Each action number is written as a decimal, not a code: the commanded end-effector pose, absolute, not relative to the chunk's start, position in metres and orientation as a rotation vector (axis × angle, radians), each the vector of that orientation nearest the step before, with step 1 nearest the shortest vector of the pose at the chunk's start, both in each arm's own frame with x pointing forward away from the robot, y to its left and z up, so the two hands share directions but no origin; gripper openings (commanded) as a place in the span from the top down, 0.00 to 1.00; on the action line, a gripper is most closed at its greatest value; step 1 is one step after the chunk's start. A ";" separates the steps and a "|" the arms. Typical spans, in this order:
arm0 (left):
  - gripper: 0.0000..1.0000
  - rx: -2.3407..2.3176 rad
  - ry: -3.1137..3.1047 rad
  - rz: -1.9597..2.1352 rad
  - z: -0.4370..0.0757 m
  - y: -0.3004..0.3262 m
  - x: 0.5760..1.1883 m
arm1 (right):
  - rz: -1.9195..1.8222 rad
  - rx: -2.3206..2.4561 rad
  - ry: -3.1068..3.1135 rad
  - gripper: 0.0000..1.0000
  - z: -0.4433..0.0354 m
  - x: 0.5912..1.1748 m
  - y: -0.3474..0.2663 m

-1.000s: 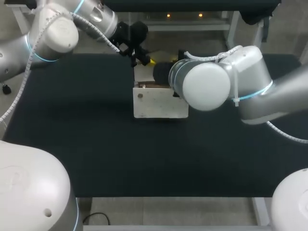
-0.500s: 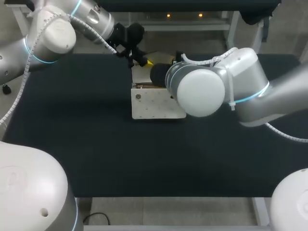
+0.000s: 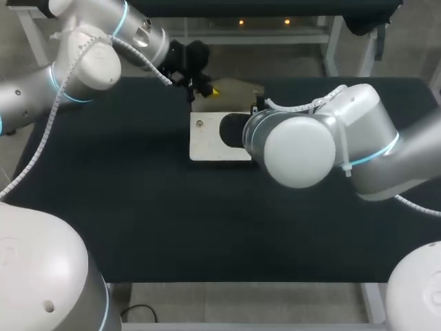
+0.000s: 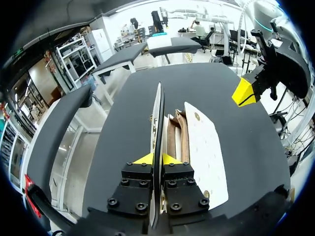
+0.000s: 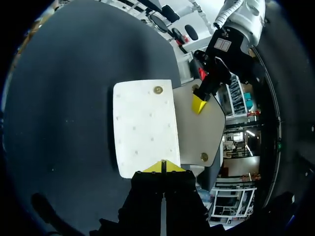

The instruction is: Pick up the bag, open it, inspect its contents, close it, and place it on the opposite side

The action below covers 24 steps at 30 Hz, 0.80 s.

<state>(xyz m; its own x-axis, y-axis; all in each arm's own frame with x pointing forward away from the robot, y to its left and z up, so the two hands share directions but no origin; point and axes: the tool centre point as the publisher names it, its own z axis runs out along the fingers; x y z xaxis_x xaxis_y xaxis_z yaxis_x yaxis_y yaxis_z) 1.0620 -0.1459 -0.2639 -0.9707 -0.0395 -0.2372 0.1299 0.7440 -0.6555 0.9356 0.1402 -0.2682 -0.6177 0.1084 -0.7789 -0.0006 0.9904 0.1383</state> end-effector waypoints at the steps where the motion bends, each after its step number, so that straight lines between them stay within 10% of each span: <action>1: 1.00 0.096 2.649 -1.063 -0.276 -0.145 1.056 | 0.194 0.076 2.248 1.00 -0.279 0.929 0.136; 24: 1.00 0.020 2.659 -1.038 -0.292 -0.144 1.066 | 0.317 0.130 2.362 1.00 -0.309 0.918 0.143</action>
